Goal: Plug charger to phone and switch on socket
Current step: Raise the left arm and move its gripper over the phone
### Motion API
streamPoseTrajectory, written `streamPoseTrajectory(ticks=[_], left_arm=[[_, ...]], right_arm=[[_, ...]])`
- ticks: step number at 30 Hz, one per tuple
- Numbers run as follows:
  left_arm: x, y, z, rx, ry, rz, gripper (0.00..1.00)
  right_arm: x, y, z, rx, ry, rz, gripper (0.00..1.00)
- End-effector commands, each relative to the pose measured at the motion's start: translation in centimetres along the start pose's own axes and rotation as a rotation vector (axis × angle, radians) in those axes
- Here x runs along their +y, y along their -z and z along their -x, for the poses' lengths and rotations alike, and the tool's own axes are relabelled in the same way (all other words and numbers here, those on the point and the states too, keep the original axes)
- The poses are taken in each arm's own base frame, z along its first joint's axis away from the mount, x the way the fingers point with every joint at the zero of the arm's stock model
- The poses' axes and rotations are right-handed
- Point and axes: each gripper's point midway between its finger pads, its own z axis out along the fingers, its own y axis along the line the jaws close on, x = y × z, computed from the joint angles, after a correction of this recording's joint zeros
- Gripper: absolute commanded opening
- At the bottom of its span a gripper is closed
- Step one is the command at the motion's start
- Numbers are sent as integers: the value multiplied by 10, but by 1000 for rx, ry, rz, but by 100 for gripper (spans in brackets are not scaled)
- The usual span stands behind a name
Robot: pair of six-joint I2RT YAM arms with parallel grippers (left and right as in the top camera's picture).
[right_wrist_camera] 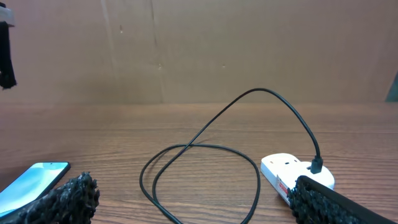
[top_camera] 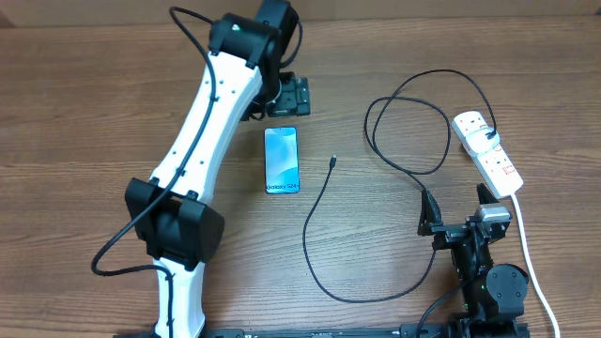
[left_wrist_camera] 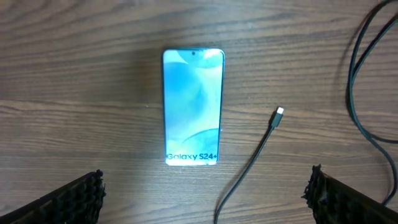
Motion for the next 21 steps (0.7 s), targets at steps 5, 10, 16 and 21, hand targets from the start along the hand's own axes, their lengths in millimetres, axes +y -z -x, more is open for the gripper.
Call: streamPoseTrajectory(ticks=[5, 10, 16, 21], left_arm=[[25, 118, -8, -237, 13, -95, 99], [52, 144, -35, -248, 39, -10, 99], [50, 117, -49, -144, 56, 9, 99], [30, 70, -46, -95, 21, -13, 99]], right_arm=[[0, 0, -2, -4, 5, -4, 100], [0, 0, -2, -5, 5, -4, 100], [0, 0, -2, -4, 5, -4, 100], [0, 0, -2, -4, 5, -4, 100]])
